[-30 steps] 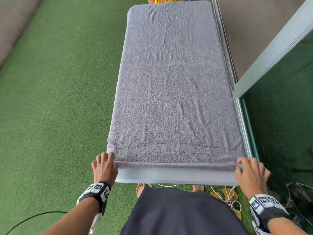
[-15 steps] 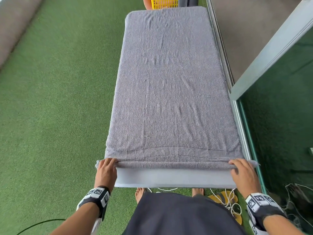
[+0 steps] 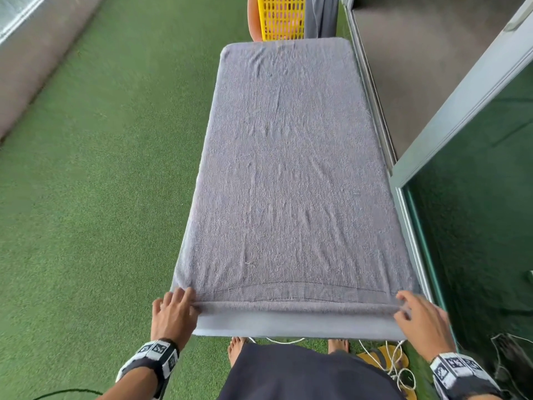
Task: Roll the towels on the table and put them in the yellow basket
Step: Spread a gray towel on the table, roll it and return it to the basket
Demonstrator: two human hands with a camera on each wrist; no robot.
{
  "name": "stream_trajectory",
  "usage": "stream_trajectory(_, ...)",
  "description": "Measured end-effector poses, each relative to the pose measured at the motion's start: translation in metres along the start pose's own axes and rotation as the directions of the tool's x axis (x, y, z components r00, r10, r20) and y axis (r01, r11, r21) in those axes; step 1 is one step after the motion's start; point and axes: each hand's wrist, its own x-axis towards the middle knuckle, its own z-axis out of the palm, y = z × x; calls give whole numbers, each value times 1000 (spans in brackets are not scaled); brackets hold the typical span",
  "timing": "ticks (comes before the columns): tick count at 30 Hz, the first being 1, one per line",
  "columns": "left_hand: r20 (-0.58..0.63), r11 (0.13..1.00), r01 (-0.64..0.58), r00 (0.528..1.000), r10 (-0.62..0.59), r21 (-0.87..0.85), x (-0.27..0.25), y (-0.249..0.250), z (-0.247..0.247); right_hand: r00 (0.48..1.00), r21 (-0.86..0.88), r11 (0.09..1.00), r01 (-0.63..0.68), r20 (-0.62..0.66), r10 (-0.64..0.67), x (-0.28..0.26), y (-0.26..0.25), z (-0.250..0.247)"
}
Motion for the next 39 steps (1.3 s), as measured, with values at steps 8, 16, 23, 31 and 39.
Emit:
stream_trajectory(8, 2, 991, -3, 1000, 3, -133, -3, 22, 12, 988, -36, 994, 105, 118, -100, -3, -16, 4)
stream_trajectory(16, -42, 989, -28, 999, 22, -142, -6, 7, 14, 991, -28, 996, 90, 104, -86, 4, -7, 1)
stream_trajectory(23, 65, 997, -25, 997, 31, -79, 5, 14, -8, 996, -56, 995, 79, 40, -77, 3, -8, 0)
stream_trajectory(31, 84, 993, 43, 996, -34, -106, 19, 14, -10, 998, -45, 997, 58, -18, -59, 1, -11, 2)
stream_trajectory(39, 61, 984, -52, 996, 63, -169, 12, 17, 8, 995, -26, 996, 89, 43, -87, -2, -11, 13)
